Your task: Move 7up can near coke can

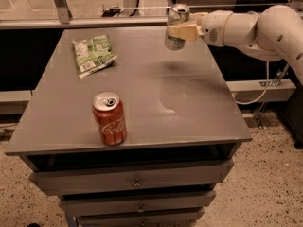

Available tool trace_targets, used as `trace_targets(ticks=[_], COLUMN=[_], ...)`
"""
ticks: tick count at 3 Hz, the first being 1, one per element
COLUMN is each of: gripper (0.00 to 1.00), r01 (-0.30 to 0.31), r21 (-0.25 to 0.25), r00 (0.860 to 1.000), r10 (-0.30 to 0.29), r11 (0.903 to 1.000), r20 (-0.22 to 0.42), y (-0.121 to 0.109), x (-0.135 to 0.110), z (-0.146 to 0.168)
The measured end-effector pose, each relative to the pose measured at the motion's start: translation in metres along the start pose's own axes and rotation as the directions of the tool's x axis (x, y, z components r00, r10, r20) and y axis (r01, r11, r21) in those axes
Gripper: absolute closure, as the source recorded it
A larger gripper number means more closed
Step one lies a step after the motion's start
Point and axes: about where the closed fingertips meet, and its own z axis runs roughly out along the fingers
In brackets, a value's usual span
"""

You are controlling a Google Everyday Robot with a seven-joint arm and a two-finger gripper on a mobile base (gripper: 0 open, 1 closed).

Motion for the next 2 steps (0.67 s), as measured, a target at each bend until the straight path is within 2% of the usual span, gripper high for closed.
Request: trace_targets(ticks=[1,2], gripper=[1.00,1.00], r01=[0.007,-0.008], r21=[-0.038,-0.154], r00=[1.000,0.999], r10=[-0.008,0.003], r11=[0.9992,0.9880], r20=[-0.020,-0.033], y=[0.013,0.069], x=[0.003,0.000], z=[0.005,-0.008])
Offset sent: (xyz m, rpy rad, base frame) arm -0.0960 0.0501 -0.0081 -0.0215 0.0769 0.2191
